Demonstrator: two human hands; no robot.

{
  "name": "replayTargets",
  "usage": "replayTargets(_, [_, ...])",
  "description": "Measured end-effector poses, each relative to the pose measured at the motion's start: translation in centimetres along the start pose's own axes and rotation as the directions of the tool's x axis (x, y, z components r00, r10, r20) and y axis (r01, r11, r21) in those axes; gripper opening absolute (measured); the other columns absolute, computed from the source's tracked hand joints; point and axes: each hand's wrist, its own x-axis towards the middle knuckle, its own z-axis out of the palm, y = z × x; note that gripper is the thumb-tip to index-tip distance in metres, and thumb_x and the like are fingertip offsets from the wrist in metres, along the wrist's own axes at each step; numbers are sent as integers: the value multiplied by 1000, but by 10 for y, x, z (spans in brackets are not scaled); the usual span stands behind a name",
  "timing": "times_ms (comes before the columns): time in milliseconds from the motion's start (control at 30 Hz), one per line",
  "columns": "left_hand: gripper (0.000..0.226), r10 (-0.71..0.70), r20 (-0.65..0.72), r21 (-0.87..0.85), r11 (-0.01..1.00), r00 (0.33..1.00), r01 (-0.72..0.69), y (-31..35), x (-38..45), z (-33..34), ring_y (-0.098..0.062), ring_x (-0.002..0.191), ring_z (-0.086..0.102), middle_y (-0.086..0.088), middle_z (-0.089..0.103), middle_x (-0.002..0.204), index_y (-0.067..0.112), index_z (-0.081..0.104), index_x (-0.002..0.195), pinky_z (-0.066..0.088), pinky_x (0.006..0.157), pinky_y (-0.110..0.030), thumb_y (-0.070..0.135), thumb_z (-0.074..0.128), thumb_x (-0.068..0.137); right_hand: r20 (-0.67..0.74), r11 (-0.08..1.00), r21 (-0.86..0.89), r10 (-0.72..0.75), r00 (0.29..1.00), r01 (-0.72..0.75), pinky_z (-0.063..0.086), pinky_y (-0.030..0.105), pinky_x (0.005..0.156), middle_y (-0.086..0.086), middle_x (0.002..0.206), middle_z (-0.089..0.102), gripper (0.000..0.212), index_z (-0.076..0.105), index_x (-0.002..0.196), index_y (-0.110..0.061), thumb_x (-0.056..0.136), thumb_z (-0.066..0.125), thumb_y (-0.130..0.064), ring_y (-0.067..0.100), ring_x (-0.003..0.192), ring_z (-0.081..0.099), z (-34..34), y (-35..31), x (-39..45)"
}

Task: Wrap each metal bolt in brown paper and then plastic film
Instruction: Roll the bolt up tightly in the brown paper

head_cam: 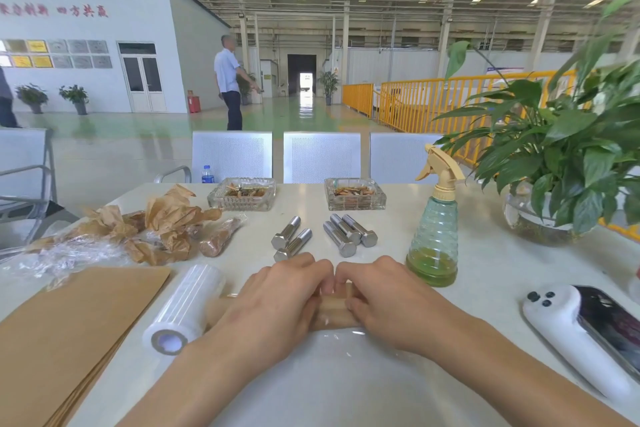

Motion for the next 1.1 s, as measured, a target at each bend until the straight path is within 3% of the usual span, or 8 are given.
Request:
replayTargets(200, [32,-118,69,-11,993,991,119,-16,8,-14,-17,87,62,15,65,96,40,46,112,54,78,-36,21,55,87,-38,1000,-3,27,999,-27,42,36,68,-6,90,58,25,43,112,-40,92,51,-27,24,90,55,7,3,3])
replayTargets(367, [19,4,24,198,980,1000,-9,-16,10,-13,-11,105,45,17,53,109,38,68,102,38,83,-26,25,61,90,-195,986,-167,-56,979,23,40,36,91,-12,119,50,37,43,118,-36,85,59,-33,18,112,44,4,0,0])
replayTargets(533, [28,23,164,273,960,986,-68,-10,11,-18,-18,106,52,8,62,99,30,70,103,40,84,-30,36,47,89,-140,950,-291,-157,978,111,28,32,77,-10,103,56,19,62,98,-33,89,51,-19,20,104,47,8,-14,-1])
replayTargets(633, [53,10,261,224,972,965,-71,-13,6,-25,-17,100,58,9,59,97,32,67,106,44,78,-29,64,33,81,-131,970,-227,-113,985,81,37,34,79,-7,101,59,25,63,107,-33,93,44,-25,21,100,55,11,-12,-6])
replayTargets(733, [28,25,302,189,978,953,-85,-13,3,-21,-13,104,55,13,52,103,37,62,116,37,72,-25,43,53,90,-107,978,-182,-118,987,98,46,35,80,-8,100,61,34,64,115,-36,91,40,-32,19,99,56,11,-11,-12])
replayTargets(800, [27,31,298,170,982,954,-85,-13,1,-18,-11,105,54,14,51,106,37,62,120,37,73,-24,32,59,93,-81,982,-165,-109,991,94,45,33,74,-9,95,59,38,66,115,-38,87,40,-33,18,95,55,9,-10,-13])
replayTargets(967, [22,8,317,184,980,948,-70,-10,1,-17,-19,101,58,7,58,104,31,61,111,50,77,-34,24,54,91,6,975,-195,-108,994,107,41,34,72,-7,93,57,28,66,101,-31,83,44,-29,20,92,52,4,-9,-12])
replayTargets(1100, [16,-12,318,211,976,948,-59,-8,2,-14,-22,85,54,8,57,92,30,57,104,39,66,-32,23,54,90,27,957,-265,-118,993,121,31,33,75,-3,95,58,23,65,101,-28,87,46,-28,23,94,53,1,-14,-7])
